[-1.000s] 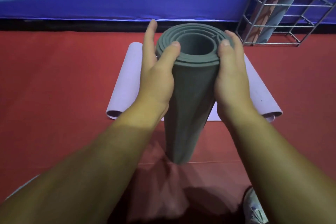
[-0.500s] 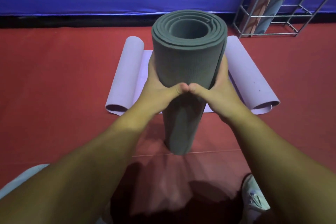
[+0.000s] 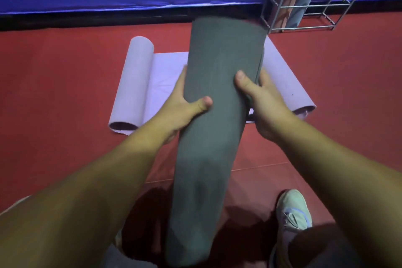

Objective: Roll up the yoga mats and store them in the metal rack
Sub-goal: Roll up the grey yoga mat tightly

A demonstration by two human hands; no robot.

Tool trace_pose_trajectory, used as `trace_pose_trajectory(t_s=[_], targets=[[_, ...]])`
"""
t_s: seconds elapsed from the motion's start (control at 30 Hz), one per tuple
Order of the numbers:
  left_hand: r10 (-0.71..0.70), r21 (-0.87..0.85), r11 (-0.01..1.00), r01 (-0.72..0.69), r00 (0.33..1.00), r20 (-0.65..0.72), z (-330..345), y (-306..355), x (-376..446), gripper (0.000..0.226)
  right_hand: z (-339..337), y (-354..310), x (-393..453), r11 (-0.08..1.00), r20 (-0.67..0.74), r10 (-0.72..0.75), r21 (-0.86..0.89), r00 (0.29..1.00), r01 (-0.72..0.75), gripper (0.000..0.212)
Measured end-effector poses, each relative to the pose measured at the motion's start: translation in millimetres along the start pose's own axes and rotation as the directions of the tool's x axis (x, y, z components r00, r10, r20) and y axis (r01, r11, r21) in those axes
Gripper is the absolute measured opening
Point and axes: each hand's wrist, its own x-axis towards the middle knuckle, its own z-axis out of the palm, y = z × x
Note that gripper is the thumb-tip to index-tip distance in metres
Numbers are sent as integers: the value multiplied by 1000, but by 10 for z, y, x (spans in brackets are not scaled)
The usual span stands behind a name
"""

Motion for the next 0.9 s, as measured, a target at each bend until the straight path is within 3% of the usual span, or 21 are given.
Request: trace_pose_trajectory(t_s=[0.1,0.23,0.33,0.43,0.57,0.67,0.77,0.83,0.9], targets=[[-134,-50,990,132,990,-34,220,-205,-10,84,-204,238,-19,968,31,249,-39,968,-247,37],[-264,-56,963,264,965,3,617,-394,69,71,-761,456,-93,895,126,439,31,890,-446,63],[-363,-10,930,366,926,104,1037,-596,153,70,-1284,732,-300,852,201,492,88,847,-516,67],[-453,75,891,447,877,158,1522,-873,280,73,-1768,1166,-494,815,116,528,208,841,-540,71],[-499,232,862,450,834,235,2139,-1355,464,76,-2282,1795,-738,789,-25,538,368,843,-492,100],[-523,395,828,399,804,285,2633,-1682,561,78,-2607,2239,-972,760,-179,563,495,807,-421,81],[-550,484,795,365,772,320,3092,-1980,512,75,-2841,2629,-1251,715,-249,613,579,750,-392,80],[-550,528,781,334,767,329,3337,-2120,411,77,-2916,2820,-1463,699,-305,641,610,704,-372,79],[-537,605,752,260,775,333,3523,-2217,344,83,-2968,2965,-1644,692,-358,664,627,657,-357,66]])
